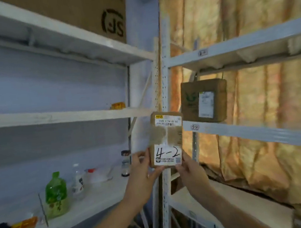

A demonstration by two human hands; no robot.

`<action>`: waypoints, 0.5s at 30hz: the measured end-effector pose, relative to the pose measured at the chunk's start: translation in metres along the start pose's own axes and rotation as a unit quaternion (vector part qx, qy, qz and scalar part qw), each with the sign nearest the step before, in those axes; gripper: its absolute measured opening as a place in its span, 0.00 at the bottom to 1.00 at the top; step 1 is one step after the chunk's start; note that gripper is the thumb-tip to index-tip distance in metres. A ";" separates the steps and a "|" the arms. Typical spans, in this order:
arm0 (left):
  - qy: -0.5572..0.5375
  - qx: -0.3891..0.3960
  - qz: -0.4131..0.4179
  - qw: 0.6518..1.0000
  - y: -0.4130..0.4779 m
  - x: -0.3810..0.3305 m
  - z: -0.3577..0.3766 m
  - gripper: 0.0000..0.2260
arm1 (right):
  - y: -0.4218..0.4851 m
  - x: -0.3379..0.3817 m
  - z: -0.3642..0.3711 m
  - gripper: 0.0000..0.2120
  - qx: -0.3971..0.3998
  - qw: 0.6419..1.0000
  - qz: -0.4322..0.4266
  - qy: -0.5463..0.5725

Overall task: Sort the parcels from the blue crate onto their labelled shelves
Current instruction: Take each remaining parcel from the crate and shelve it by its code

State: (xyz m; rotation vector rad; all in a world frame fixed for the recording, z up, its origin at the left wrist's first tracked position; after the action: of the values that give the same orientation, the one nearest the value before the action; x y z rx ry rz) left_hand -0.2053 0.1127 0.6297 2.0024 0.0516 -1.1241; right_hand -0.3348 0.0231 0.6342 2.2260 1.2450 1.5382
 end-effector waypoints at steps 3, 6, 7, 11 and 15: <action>-0.005 0.011 0.036 0.999 0.023 -0.051 0.001 0.27 | 0.001 0.041 -0.038 0.29 -0.024 0.998 -0.032 -0.048; -0.027 0.025 0.084 0.996 0.046 -0.097 0.002 0.31 | 0.005 0.078 -0.077 0.32 -0.079 0.988 -0.060 -0.118; -0.029 0.025 0.105 0.994 0.052 -0.111 0.003 0.31 | 0.007 0.087 -0.087 0.31 -0.097 0.982 -0.064 -0.147; -0.023 -0.010 0.156 0.987 0.064 -0.143 0.011 0.32 | 0.002 0.108 -0.110 0.31 -0.166 0.961 -0.079 -0.205; 0.015 -0.010 0.159 0.987 0.060 -0.140 0.022 0.30 | -0.009 0.102 -0.120 0.35 -0.188 0.937 -0.103 -0.274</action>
State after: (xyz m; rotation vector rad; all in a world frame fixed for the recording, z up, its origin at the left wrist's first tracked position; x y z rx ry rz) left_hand -0.2804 0.1053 0.7637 1.9269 -0.2323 -0.8857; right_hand -0.4275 0.0641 0.7559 1.9908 0.8869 0.8885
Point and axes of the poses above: each hand's wrist, its own y-axis towards the middle knuckle, its own z-axis out of the palm, x = y × z, the point moved 1 cm from there along y, towards the middle knuckle, and after that the axes turned 8 degrees about -y, right-handed, at the moved point
